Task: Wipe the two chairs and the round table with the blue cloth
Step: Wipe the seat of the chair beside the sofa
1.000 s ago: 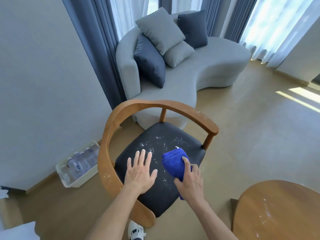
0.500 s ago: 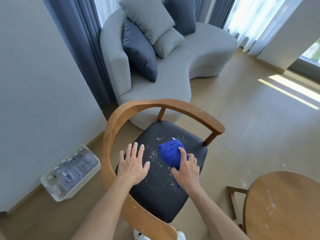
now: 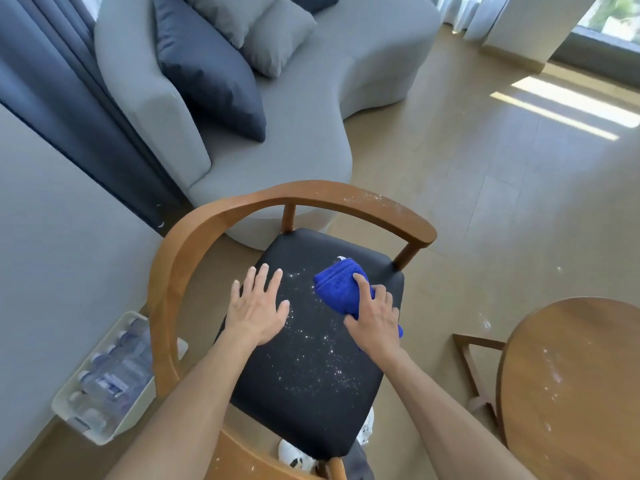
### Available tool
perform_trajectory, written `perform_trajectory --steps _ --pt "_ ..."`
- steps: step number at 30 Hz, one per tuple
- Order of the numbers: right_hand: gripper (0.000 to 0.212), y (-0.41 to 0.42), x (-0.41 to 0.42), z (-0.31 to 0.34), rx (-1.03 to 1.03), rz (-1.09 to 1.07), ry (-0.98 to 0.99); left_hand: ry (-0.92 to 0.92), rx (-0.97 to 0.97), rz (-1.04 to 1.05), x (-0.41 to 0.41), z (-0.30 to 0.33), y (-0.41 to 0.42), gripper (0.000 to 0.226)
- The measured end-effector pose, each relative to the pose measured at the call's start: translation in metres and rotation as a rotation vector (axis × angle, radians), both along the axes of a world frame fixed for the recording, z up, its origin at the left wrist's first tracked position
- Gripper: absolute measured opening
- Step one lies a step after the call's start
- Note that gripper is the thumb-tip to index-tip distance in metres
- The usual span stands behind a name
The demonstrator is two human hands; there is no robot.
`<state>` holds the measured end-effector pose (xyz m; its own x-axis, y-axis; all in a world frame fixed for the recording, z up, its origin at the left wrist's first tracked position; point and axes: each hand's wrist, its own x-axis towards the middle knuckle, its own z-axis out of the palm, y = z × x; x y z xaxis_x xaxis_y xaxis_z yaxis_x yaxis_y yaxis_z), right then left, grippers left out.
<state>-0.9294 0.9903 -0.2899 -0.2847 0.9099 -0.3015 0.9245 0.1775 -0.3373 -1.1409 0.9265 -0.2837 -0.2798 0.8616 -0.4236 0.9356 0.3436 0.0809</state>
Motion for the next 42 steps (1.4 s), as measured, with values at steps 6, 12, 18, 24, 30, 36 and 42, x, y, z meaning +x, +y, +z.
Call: perform_trajectory --steps 6,12,18,24,30,36,42 --pt "0.074 0.046 -0.008 -0.052 -0.046 -0.01 -0.023 0.005 -0.06 -0.055 -0.025 -0.048 0.049 0.063" --pt "0.073 0.087 -0.028 -0.105 -0.053 -0.039 -0.042 -0.008 -0.105 -0.187 -0.06 -0.108 0.107 0.061" --pt "0.072 0.134 -0.055 -0.156 0.014 -0.025 -0.052 -0.055 -0.081 -0.291 -0.086 -0.183 0.159 0.059" --pt "0.073 0.152 -0.074 -0.183 0.074 0.042 -0.092 -0.08 -0.071 -0.368 -0.096 -0.215 0.156 0.063" --pt "0.076 0.154 -0.077 -0.194 0.086 0.038 -0.152 -0.081 0.16 -0.421 -0.089 -0.172 0.162 0.053" --pt "0.088 0.153 -0.087 -0.192 0.065 0.041 -0.187 0.028 0.771 -0.647 -0.098 -0.088 0.204 0.038" --pt "0.089 0.161 -0.085 -0.195 0.098 0.066 -0.23 0.335 0.359 -0.395 -0.139 -0.056 0.23 0.068"
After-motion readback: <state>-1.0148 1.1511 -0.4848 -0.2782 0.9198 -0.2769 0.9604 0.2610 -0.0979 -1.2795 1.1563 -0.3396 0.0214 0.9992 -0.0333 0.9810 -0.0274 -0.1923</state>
